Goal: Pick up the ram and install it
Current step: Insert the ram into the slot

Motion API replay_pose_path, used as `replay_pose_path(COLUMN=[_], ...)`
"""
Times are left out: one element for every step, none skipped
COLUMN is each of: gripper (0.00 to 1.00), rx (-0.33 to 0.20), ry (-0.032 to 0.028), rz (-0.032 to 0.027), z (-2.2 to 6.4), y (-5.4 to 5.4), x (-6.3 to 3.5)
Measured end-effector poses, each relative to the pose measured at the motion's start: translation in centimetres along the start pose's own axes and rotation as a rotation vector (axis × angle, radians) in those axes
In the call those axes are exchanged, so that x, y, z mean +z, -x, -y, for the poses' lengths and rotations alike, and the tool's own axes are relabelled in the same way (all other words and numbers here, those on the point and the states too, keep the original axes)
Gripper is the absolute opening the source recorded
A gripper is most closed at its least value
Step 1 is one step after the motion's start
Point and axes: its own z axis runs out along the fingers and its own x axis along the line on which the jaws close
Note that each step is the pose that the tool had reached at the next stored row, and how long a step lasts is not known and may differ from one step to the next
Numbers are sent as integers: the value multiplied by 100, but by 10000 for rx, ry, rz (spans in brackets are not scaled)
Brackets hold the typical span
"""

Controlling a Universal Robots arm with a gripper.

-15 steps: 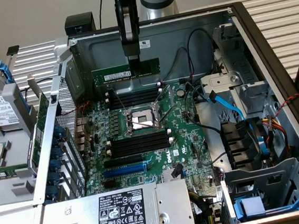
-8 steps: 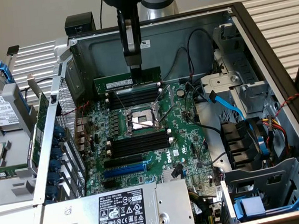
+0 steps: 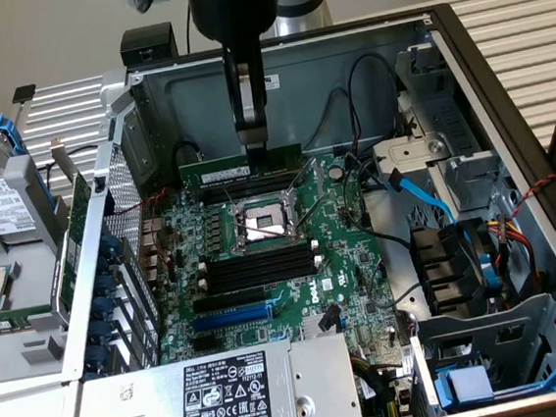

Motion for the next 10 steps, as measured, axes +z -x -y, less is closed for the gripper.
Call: replay_pose_path(gripper=[12, 12, 12, 12, 12, 12, 12, 12, 12, 12], rx=[0, 1, 2, 2, 1, 2, 5, 7, 8, 8], ry=[0, 0, 0, 1, 2, 2, 2, 2, 2, 2], rz=[6, 13, 18, 24, 29, 34, 39, 43, 47, 49], z=[1, 2, 2, 3, 4, 5, 5, 6, 7, 8], y=[-8, -15, -18, -21, -26, -31, -35, -39, -42, -46], x=[18, 37, 55, 73, 90, 109, 127, 145, 163, 182])
